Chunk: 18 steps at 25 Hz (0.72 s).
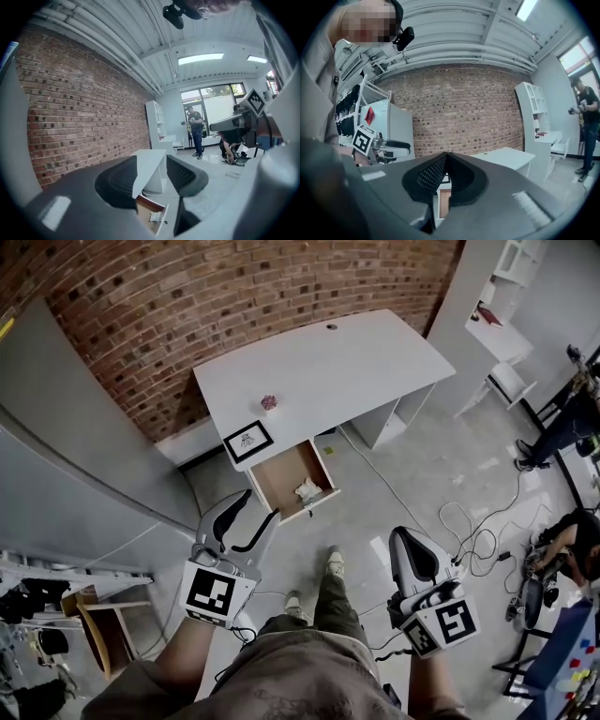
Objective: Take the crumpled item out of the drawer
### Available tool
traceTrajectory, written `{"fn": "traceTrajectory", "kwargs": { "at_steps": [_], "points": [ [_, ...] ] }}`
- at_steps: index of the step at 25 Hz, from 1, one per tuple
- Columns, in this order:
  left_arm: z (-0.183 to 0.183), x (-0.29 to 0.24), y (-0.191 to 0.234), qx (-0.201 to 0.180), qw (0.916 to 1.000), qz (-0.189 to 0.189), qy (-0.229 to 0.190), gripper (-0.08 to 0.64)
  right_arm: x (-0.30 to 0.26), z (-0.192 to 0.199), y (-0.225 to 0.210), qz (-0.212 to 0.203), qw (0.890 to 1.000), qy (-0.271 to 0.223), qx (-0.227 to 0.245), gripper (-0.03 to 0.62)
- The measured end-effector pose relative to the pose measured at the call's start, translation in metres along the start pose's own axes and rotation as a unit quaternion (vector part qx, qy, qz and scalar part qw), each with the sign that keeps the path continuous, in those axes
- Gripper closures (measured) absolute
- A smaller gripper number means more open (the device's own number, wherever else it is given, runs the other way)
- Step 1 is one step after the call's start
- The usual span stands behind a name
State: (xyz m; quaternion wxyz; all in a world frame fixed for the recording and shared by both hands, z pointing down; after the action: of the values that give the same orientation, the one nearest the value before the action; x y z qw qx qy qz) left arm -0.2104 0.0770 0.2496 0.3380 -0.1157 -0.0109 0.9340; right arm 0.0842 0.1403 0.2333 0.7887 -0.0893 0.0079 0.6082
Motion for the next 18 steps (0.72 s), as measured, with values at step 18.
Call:
{"fn": "traceTrajectory", "kwargs": {
  "at_steps": [18],
  "points": [
    [-0.008,-0.172,0.073,0.013,0.9957,-0.067,0.062,0.362,-0.207,-0.020,-0.135,-0.093,0.994,0.045,0.029,0.565]
  ]
}}
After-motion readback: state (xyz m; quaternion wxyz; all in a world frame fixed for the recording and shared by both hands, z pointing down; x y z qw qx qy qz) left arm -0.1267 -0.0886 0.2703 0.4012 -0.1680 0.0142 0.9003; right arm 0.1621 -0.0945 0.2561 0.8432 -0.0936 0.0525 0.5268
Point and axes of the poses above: the fingertips, and each gripper's own axes: x backward along the fingers, y to its left, z out of its underside, the point moved 10 cm from there along x, backward along the fingers, and after that the axes turned 13 degrees about z, right-handed, at the moved point
